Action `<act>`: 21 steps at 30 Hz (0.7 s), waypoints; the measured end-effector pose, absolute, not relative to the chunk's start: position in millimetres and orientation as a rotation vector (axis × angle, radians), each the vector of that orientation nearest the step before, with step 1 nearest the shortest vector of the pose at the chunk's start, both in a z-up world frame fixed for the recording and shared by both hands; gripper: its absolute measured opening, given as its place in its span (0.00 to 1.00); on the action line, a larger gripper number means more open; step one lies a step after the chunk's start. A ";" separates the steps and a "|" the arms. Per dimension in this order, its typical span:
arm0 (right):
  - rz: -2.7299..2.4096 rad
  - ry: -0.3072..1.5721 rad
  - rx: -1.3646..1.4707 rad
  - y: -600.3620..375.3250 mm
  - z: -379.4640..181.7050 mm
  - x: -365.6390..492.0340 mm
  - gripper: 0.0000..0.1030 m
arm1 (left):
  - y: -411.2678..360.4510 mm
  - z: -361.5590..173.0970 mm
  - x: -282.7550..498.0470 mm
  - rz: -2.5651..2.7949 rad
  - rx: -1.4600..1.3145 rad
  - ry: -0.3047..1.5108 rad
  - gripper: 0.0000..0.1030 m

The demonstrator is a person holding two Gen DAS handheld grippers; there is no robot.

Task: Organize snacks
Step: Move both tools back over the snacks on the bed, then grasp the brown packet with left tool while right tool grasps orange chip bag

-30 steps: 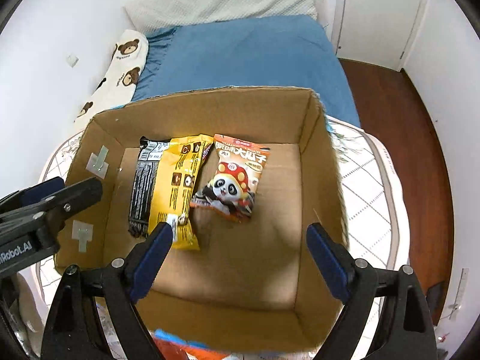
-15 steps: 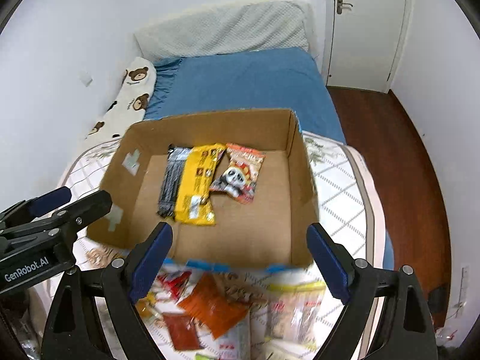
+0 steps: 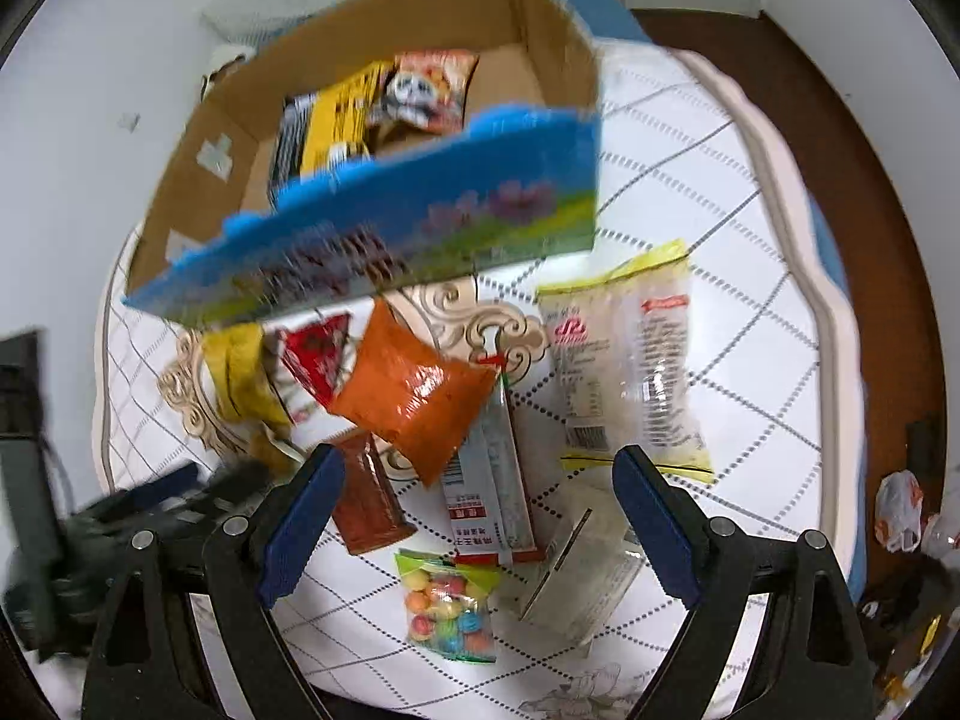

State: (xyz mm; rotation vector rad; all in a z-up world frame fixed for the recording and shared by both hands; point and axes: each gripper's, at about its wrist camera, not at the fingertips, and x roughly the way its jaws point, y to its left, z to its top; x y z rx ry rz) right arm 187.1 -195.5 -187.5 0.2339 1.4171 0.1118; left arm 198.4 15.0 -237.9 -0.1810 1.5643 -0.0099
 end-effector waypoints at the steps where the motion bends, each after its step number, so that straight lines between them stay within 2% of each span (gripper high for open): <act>1: 0.121 1.419 0.216 -193.4 -190.8 189.7 0.90 | 11.8 -250.4 197.0 -0.007 -0.179 1.585 0.81; 5: 0.176 1.400 0.091 -179.0 -197.2 202.5 0.90 | -2.8 -293.0 199.9 0.009 -0.175 1.650 0.78; 9: 0.290 1.425 -0.047 -155.4 -210.1 217.9 0.88 | -8.7 -298.6 197.2 -0.025 -0.168 1.626 0.50; 19: 0.520 1.457 -0.393 -71.9 -258.3 234.8 0.86 | 37.0 -290.8 172.3 0.064 -0.220 1.613 0.50; 21: 0.514 1.473 -0.442 -63.2 -269.6 233.7 0.78 | 40.1 -292.3 170.0 0.066 -0.233 1.615 0.51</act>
